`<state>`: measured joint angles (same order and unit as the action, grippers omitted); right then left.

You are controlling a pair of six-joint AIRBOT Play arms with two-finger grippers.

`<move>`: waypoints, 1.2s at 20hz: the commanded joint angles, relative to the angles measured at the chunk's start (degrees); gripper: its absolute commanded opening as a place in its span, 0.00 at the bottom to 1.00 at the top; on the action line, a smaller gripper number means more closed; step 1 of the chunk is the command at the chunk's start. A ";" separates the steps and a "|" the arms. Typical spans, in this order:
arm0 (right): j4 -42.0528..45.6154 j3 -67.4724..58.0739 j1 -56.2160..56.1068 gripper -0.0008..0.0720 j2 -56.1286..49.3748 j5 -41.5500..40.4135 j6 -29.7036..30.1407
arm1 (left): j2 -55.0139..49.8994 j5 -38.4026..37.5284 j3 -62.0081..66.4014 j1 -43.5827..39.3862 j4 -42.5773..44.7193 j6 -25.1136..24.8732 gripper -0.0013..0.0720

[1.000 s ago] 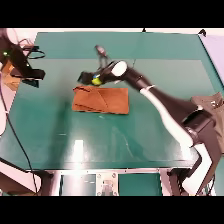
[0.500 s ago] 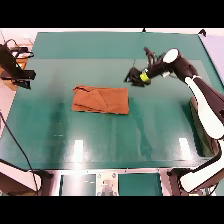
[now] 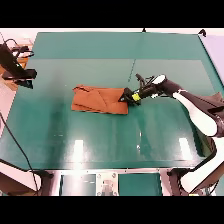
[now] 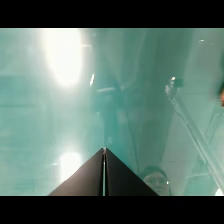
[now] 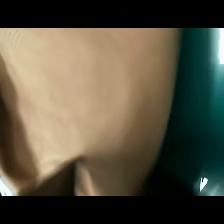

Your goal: Fold the shirts.

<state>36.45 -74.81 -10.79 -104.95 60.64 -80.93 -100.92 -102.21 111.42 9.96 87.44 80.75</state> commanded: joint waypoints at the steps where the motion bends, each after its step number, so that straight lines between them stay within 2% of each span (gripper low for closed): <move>1: -12.35 -2.64 -1.79 0.04 -0.79 -0.39 6.40 | 0.02 0.17 0.07 0.02 -3.08 0.28 0.05; 3: -11.58 -8.24 -0.09 0.03 1.09 2.84 6.12 | 0.02 -0.07 0.07 0.02 -3.96 0.37 0.05; 5: -11.54 -14.21 4.20 0.03 4.39 4.87 2.97 | 0.02 0.00 0.07 0.02 -4.42 1.05 0.05; 8: -9.77 -22.25 14.25 0.03 10.32 7.93 -0.70 | 0.02 0.26 0.07 -0.02 -8.02 1.75 0.05; 11: -3.21 -27.89 26.51 0.03 15.47 10.71 -5.14 | 0.02 1.11 0.07 -0.26 -10.99 2.27 0.05; 13: -1.14 -29.44 34.99 0.03 17.35 12.22 -7.41 | 0.02 1.36 0.07 -1.16 -10.97 3.17 0.05; 19: 0.39 -29.51 57.68 0.03 18.36 18.91 -8.17 | 0.02 3.76 0.07 -6.56 -10.97 3.26 0.05; 24: 11.37 -29.49 69.79 0.03 22.05 22.03 -12.31 | 0.02 4.26 0.07 -11.28 -10.97 3.21 0.05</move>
<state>41.10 -104.18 52.12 -84.86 80.20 -90.78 -100.92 -98.48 111.42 1.04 76.51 83.96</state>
